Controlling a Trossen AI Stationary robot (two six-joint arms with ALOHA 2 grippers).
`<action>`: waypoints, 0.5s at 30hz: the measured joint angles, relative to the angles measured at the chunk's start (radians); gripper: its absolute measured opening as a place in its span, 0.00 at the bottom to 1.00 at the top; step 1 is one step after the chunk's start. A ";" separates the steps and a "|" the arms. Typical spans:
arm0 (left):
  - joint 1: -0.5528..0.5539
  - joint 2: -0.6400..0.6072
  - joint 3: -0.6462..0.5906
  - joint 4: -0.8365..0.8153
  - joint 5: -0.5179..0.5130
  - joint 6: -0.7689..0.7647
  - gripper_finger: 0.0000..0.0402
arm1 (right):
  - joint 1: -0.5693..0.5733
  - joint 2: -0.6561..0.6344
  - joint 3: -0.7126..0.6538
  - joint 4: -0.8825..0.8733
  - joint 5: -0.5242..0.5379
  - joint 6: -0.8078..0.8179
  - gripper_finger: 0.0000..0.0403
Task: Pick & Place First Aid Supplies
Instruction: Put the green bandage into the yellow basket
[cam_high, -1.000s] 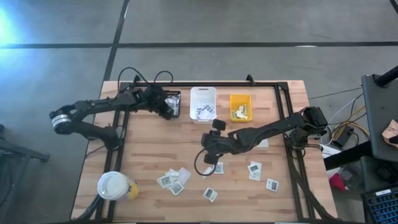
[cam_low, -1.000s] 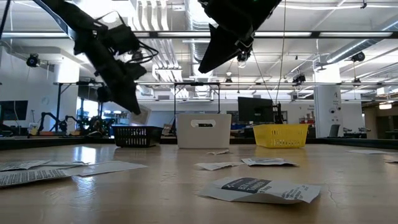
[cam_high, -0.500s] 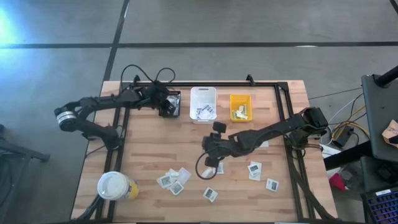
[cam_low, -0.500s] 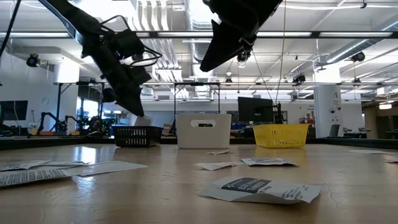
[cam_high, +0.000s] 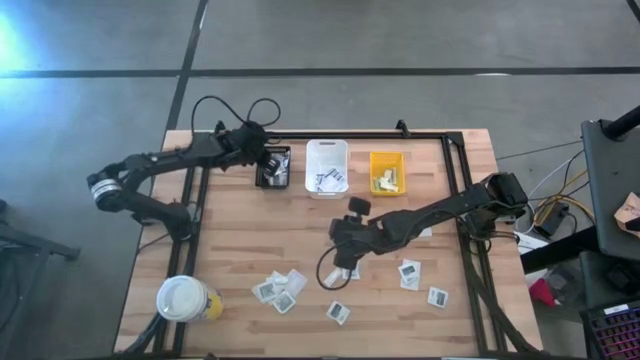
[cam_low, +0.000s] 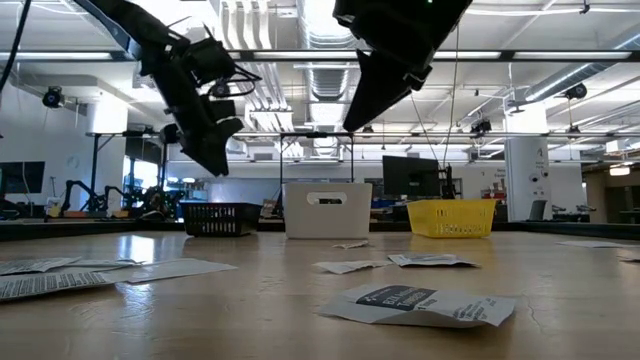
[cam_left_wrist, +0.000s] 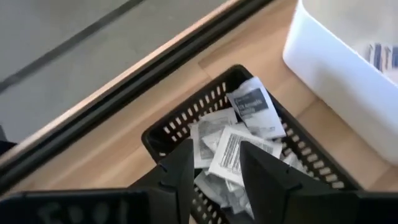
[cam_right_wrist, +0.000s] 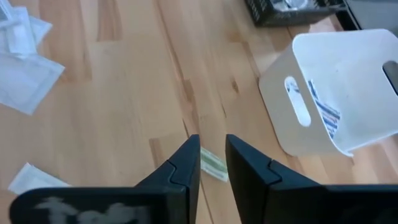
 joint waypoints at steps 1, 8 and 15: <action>-0.005 -0.001 0.010 -0.020 0.004 0.020 0.30 | 0.001 0.000 0.000 -0.008 0.000 0.005 0.17; -0.123 -0.004 0.027 -0.047 0.053 0.096 0.28 | 0.016 0.000 0.000 -0.019 0.000 0.009 0.16; -0.353 -0.005 0.013 -0.013 0.040 0.103 0.24 | 0.033 0.000 0.000 -0.096 0.002 0.092 0.12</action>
